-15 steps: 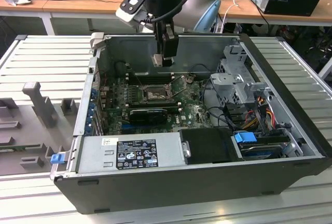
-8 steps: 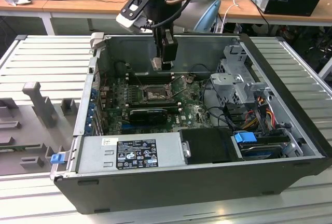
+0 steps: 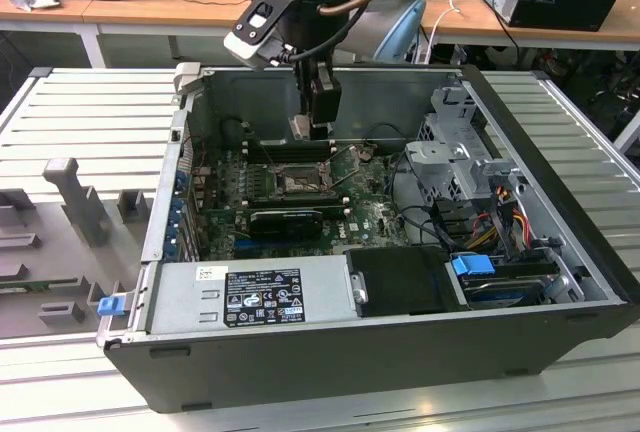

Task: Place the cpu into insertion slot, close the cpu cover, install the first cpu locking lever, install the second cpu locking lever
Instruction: 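Place the cpu into insertion slot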

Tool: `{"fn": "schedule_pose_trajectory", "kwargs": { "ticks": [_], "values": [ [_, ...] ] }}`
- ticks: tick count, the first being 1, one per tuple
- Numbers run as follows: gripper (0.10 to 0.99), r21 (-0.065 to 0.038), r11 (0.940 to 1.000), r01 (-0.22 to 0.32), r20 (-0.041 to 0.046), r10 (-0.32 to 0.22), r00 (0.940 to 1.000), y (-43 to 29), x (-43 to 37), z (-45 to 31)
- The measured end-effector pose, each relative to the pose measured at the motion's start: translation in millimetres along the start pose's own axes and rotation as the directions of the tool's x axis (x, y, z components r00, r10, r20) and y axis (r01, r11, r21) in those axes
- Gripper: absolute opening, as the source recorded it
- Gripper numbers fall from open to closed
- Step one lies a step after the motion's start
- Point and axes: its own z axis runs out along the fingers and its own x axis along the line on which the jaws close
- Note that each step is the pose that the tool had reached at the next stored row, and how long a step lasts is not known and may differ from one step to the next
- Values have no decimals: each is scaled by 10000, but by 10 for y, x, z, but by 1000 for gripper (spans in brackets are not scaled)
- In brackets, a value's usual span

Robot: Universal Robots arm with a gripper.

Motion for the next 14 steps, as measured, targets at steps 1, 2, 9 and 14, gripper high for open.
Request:
{"fn": "schedule_pose_trajectory", "kwargs": {
  "ticks": [1, 2, 9, 14],
  "values": [
    [529, 8, 10000, 0, -1, 0, 10000, 0, 0, 5],
    [529, 36, 10000, -2, -5, 2, 10000, -1, 0, 17],
    [529, 93, 10000, -4, -12, 4, 10000, -5, -1, 72],
    [529, 83, 9975, -698, 36, 697, 9976, -7, -2, 97]
  ]
}}
